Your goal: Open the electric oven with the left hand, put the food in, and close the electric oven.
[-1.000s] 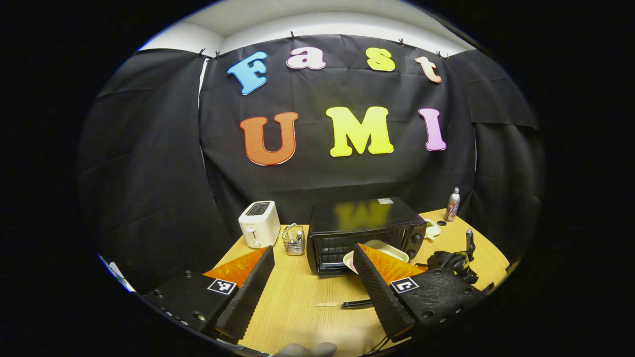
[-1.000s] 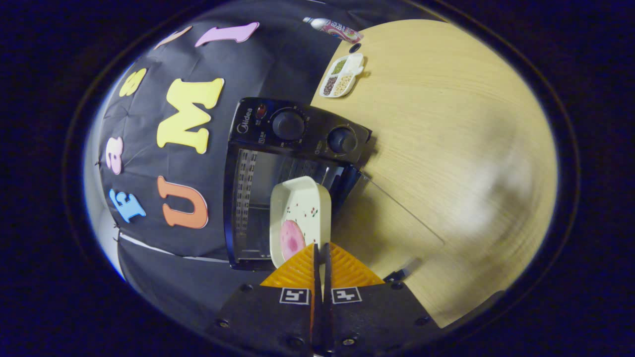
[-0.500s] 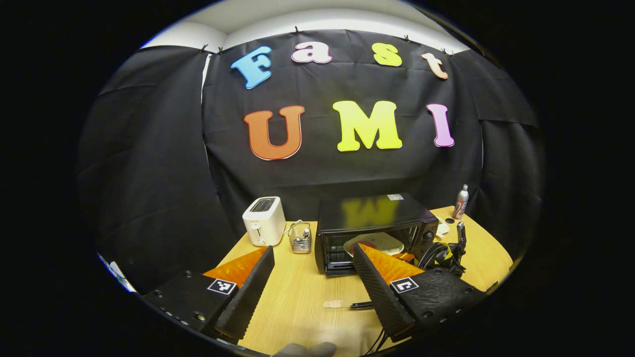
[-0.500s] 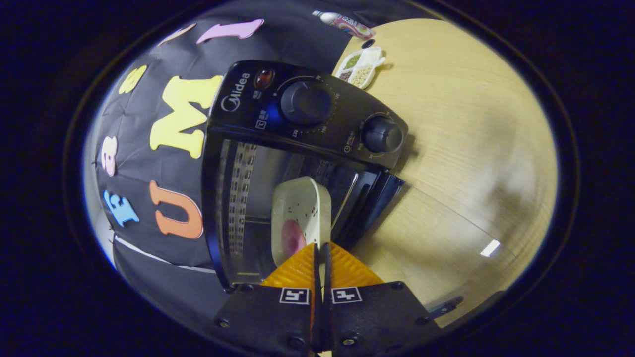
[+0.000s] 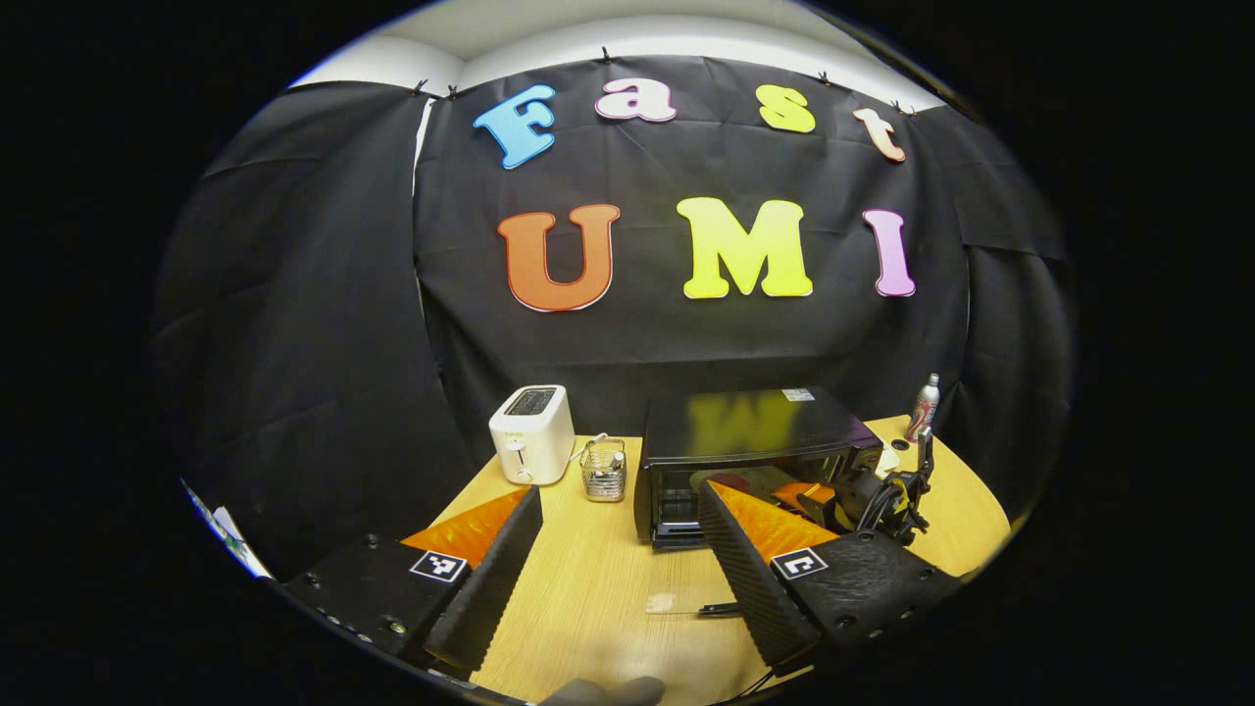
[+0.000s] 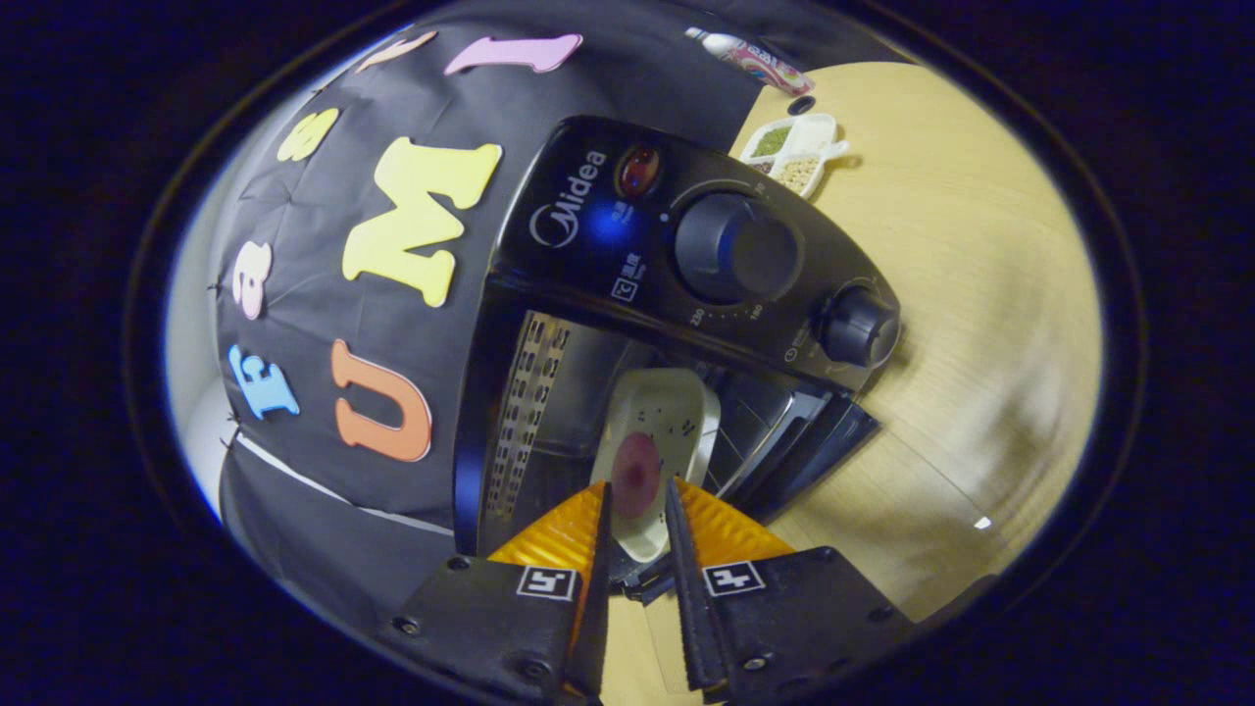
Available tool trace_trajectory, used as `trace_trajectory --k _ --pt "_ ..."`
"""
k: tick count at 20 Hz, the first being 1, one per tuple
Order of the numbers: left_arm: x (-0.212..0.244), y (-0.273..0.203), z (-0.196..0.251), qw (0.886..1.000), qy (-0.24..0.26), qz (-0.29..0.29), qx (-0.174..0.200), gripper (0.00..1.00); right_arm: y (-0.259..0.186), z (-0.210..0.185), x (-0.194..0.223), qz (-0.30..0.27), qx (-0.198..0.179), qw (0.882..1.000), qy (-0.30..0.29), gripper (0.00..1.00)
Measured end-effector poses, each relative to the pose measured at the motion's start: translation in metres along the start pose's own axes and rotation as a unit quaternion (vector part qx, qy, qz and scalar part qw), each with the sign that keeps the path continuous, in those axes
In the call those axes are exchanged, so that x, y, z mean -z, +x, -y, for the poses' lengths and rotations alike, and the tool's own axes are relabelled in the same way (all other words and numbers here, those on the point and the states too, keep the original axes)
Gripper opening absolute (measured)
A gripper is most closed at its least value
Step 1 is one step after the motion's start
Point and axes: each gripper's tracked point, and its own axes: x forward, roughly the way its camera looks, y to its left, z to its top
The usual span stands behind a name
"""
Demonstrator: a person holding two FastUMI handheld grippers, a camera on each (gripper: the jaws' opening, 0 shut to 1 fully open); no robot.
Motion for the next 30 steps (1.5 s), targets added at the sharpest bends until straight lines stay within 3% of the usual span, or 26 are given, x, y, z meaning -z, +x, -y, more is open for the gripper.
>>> trace_trajectory --k 1,2,7,9,10,12,13,16,20,22,25,30 --pt "-0.001 0.0 0.002 1.0 0.0 0.003 0.002 0.97 -0.006 0.0 0.001 -0.007 0.003 1.0 -0.008 0.38" --pt "-0.003 -0.001 0.003 1.0 0.002 0.006 0.003 0.97 -0.012 0.001 0.0 -0.012 0.008 1.0 -0.015 0.31" --pt "-0.003 -0.008 0.011 1.0 0.001 0.012 0.013 0.97 -0.059 -0.002 -0.019 -0.014 0.031 0.997 -0.069 0.51" --pt "-0.005 -0.012 0.016 1.0 0.0 0.019 0.018 0.97 -0.087 -0.007 -0.029 -0.007 0.04 0.994 -0.106 0.6" --pt "-0.006 -0.014 0.019 1.0 0.0 0.021 0.021 0.97 -0.102 -0.009 -0.036 -0.003 0.044 0.991 -0.124 0.75" --pt "-0.007 -0.019 0.025 0.999 0.0 0.027 0.028 0.97 -0.13 -0.011 -0.049 0.006 0.055 0.985 -0.163 0.89" --pt "-0.007 -0.02 0.027 0.999 -0.002 0.03 0.031 0.97 -0.145 -0.015 -0.056 0.014 0.056 0.981 -0.183 0.84" --pt "-0.013 -0.028 0.037 0.998 -0.004 0.047 0.042 0.97 -0.186 -0.026 -0.074 0.039 0.06 0.964 -0.255 0.91" --pt "-0.004 -0.031 0.052 0.998 -0.006 0.045 0.054 0.97 -0.236 -0.022 -0.099 0.07 0.086 0.932 -0.344 0.94" --pt "0.005 -0.028 0.057 0.997 -0.004 0.041 0.058 0.97 -0.26 -0.024 -0.116 0.093 0.097 0.911 -0.39 0.96" --pt "0.027 -0.026 0.072 0.997 0.0 0.025 0.069 0.97 -0.288 -0.025 -0.133 0.121 0.108 0.89 -0.426 0.94" --pt "0.09 -0.012 0.093 0.996 0.002 -0.03 0.08 0.97 -0.325 -0.014 -0.152 0.139 0.132 0.885 -0.424 1.0"
